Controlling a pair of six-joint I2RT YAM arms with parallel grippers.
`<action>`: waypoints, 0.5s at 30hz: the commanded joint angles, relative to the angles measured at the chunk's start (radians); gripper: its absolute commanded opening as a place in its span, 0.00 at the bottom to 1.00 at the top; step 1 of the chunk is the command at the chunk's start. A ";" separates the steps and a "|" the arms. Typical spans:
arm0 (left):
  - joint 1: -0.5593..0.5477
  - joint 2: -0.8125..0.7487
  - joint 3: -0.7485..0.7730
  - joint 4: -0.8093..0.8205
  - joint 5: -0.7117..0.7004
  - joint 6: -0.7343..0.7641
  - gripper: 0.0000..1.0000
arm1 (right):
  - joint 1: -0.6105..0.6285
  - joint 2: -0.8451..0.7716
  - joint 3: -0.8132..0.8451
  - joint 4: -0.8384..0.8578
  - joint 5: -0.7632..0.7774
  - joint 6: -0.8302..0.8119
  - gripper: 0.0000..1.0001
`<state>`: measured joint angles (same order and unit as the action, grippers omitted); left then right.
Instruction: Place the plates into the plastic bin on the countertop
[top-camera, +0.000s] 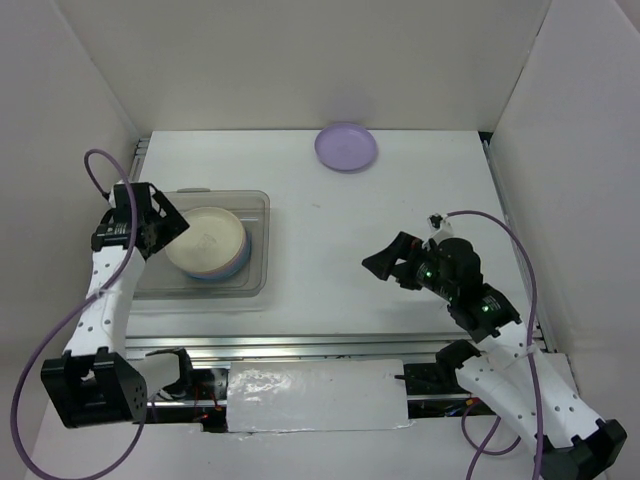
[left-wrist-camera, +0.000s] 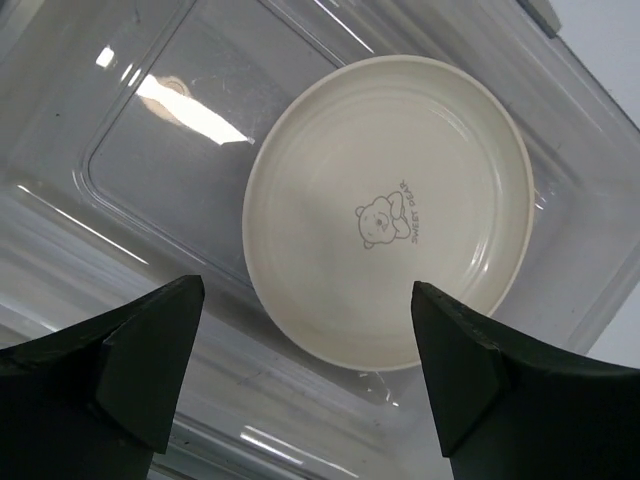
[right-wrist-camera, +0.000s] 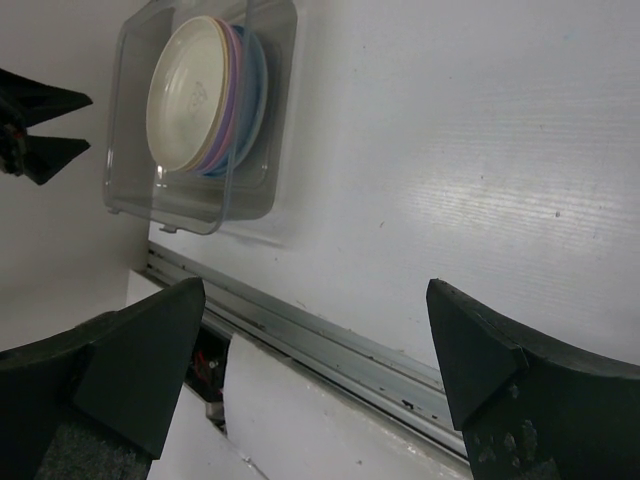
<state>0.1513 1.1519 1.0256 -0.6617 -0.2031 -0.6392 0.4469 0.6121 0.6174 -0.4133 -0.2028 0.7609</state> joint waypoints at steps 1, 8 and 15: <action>-0.036 -0.093 0.089 -0.039 -0.073 -0.011 0.99 | -0.005 0.037 0.053 0.025 0.029 -0.009 1.00; -0.205 -0.135 0.116 -0.061 0.000 0.082 0.99 | -0.167 0.389 0.202 0.083 0.152 0.018 1.00; -0.366 -0.037 0.132 -0.009 0.014 0.079 0.99 | -0.318 0.877 0.434 0.271 0.106 0.069 1.00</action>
<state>-0.1730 1.0920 1.1389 -0.7090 -0.2031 -0.5777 0.1703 1.3125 0.8631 -0.2539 -0.0940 0.8089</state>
